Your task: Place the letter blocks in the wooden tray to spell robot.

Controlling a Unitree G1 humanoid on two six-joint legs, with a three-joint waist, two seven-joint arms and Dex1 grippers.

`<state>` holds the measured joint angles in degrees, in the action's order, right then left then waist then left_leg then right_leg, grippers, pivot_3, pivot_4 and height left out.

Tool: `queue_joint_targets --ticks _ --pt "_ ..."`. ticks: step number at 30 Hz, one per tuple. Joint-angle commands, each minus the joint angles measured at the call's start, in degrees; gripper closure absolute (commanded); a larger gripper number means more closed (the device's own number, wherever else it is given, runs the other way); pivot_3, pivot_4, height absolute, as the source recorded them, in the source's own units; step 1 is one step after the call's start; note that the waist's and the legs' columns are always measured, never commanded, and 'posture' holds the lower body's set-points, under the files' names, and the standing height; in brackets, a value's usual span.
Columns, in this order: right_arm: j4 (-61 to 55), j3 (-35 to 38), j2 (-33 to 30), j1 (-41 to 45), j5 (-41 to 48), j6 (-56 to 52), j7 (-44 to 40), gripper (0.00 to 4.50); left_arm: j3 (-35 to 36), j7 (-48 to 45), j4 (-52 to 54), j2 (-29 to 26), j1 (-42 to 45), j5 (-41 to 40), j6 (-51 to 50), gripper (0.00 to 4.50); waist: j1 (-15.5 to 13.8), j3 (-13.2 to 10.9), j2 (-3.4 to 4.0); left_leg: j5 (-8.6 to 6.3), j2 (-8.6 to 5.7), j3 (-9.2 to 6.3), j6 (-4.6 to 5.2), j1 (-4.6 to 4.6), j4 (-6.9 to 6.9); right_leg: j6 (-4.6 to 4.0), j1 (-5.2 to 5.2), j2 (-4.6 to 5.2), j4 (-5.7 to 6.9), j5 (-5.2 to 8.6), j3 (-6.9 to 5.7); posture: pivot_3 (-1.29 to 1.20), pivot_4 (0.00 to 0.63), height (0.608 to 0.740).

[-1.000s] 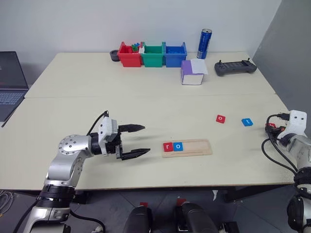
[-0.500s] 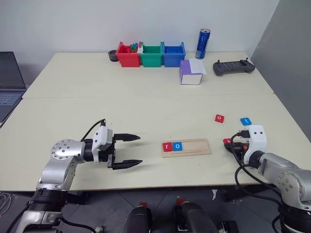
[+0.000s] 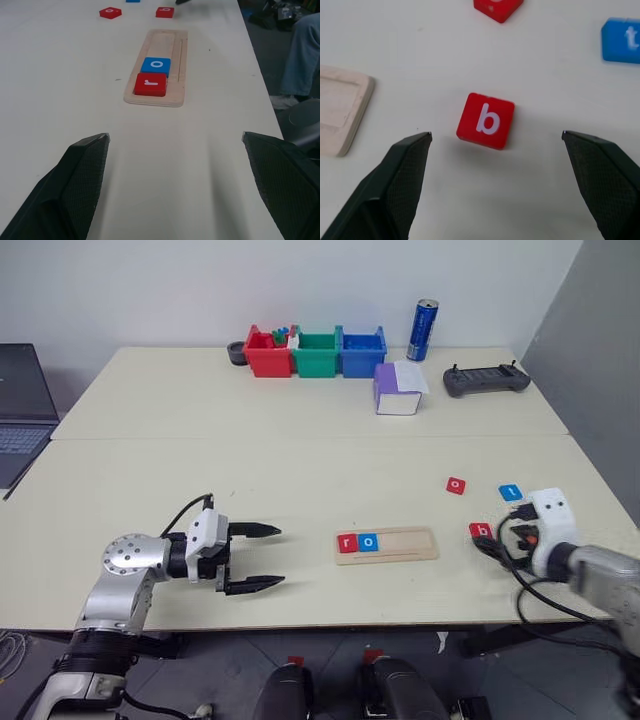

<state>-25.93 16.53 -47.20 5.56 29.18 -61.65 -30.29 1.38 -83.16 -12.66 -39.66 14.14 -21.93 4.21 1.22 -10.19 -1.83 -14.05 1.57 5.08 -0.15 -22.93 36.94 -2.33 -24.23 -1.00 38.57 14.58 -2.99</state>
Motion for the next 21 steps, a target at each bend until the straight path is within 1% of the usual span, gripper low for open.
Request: queue_joint_targets --ticks 1,2,4,5,6,9,12,14,17,21 --pt "5.31 -3.09 -9.95 -0.28 -3.13 17.9 -18.93 0.02 -0.55 -0.75 0.75 -0.54 0.01 0.58 1.63 0.0 0.25 -0.01 -0.02 0.0 0.0 0.01 0.01 0.02 -0.01 0.0 0.01 0.0 -0.02 0.0 0.0 0.0 0.15 0.74" --pt "7.41 -4.55 -11.67 -0.19 -4.08 21.38 -22.24 0.02 -0.68 -0.8 0.8 -0.52 0.05 0.74 1.69 0.0 0.32 -0.01 -0.03 -0.01 0.01 0.0 0.02 0.03 0.01 0.0 0.04 -0.01 -0.03 0.0 -0.01 0.0 0.15 0.74" --pt "15.01 -9.91 -13.84 2.66 -4.71 30.03 -34.38 0.02 -0.81 -0.41 1.55 -0.51 0.07 0.69 1.13 0.0 0.36 -0.01 -0.18 -0.01 0.03 0.0 0.02 0.09 0.01 0.01 0.08 -0.02 -0.04 0.0 -0.03 0.0 0.15 0.74" --pt "20.58 -13.7 -14.07 5.86 -7.15 35.15 -39.05 0.02 -1.02 -0.11 1.97 -0.57 0.23 0.79 0.84 0.0 0.53 -0.03 -0.25 -0.01 0.04 -0.02 0.02 0.09 0.0 0.01 0.08 -0.03 -0.04 0.0 -0.04 0.0 0.15 0.74" --pt "26.26 -17.04 -13.63 9.54 -10.11 40.08 -41.97 0.02 -1.24 0.14 2.14 -0.66 0.47 1.02 0.7 0.0 0.55 -0.05 -0.26 -0.01 0.07 -0.02 0.02 0.11 0.03 0.01 0.09 -0.05 -0.02 -0.01 -0.05 0.0 0.15 0.74" --pt "41.85 -23.02 -9.36 21.32 -15.98 49.92 -46.09 0.02 -1.77 0.77 3.17 -0.88 0.75 1.52 0.1 0.0 0.64 -0.07 -0.23 -0.01 0.05 0.03 0.03 0.11 0.08 0.04 0.07 -0.05 0.02 -0.02 -0.01 0.0 0.15 0.74" --pt "52.35 -26.07 -6.44 28.58 -19.24 56.58 -50.33 0.02 -1.59 1.61 5.68 -1.36 0.1 1.09 -1.41 0.0 0.47 -0.08 -0.24 0.0 0.04 0.05 0.01 0.07 0.05 0.02 0.02 -0.05 0.08 -0.01 0.02 0.0 0.15 0.74" --pt "57.25 -27.63 -5.82 31.33 -20.92 59.95 -53.84 0.02 -1.06 2.55 7.3 -1.78 -0.36 0.71 -2.62 0.0 0.35 -0.08 -0.24 0.0 0.04 0.03 0.0 0.06 0.02 -0.01 0.01 -0.05 0.11 0.0 0.0 0.0 0.15 0.74" --pt "61.94 -29.89 -5.84 33.11 -22.79 62.79 -59.95 0.02 -0.37 3.69 9.05 -2.24 -0.93 0.29 -4.09 0.0 -0.25 -0.08 -0.23 0.0 0.03 0.03 0.0 0.04 0.03 -0.01 0.02 -0.03 0.09 0.0 0.0 0.0 0.15 0.74" --pt "69.01 -31.45 -4.45 35.85 -25.38 66.28 -61.68 0.02 0.27 4.89 10.28 -2.68 -1.65 0.38 -4.82 0.0 -0.64 -0.09 -0.22 -0.01 0.0 0.08 0.0 0.03 0.09 -0.02 0.03 0.04 0.08 0.0 0.03 0.0 0.15 0.74"
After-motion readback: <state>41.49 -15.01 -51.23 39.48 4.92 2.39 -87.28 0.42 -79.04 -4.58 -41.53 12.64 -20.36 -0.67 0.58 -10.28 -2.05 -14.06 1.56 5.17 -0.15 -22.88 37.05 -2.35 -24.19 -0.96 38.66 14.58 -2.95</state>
